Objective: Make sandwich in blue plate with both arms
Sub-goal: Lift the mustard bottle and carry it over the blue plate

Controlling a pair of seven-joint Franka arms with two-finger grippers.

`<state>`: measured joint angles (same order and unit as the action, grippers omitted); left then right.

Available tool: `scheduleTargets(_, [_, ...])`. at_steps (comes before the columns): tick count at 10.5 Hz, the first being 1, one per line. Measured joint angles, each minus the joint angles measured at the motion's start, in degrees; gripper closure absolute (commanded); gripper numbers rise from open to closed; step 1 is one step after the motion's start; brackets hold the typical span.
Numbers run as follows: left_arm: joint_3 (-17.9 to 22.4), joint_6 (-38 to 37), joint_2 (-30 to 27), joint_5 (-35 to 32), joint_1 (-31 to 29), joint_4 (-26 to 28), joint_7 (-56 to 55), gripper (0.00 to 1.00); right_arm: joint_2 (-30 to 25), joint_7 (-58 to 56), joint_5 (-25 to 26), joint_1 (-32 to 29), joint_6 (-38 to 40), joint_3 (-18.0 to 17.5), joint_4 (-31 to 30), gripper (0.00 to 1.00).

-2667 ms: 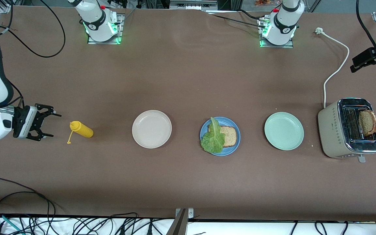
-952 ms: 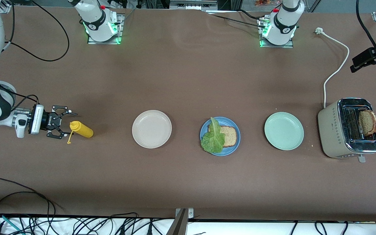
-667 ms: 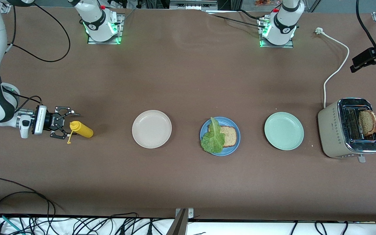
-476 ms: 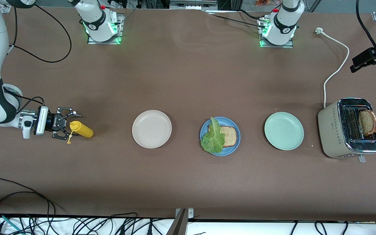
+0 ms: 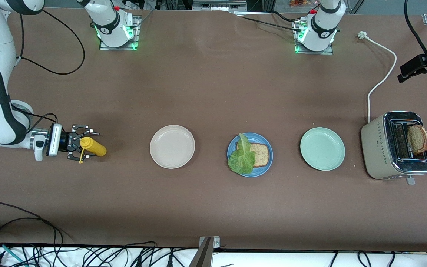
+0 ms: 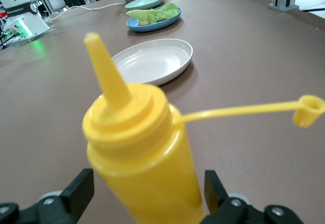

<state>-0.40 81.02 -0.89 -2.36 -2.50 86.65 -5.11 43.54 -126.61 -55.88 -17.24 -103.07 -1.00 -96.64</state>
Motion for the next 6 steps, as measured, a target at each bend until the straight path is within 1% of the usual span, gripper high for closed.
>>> scheduleTargets(1, [0.0,0.0,0.0,0.0,0.0,0.0,0.0,0.0,0.15,0.0,0.0,0.02,0.0,-0.31,0.59,0.72])
scheduleTargets(3, [0.0,0.0,0.0,0.0,0.0,0.0,0.0,0.0,0.26,0.0,-0.01,0.01,0.0,-0.39,1.45,0.8])
scheduleTargets(5, [0.0,0.0,0.0,0.0,0.0,0.0,0.0,0.0,0.36,0.86,-0.01,0.12,-0.01,-0.5,3.12,0.8])
scheduleTargets(6, [0.0,0.0,0.0,0.0,-0.01,0.0,0.0,0.0,0.34,3.18,0.43,0.57,-0.01,-0.64,5.31,0.81])
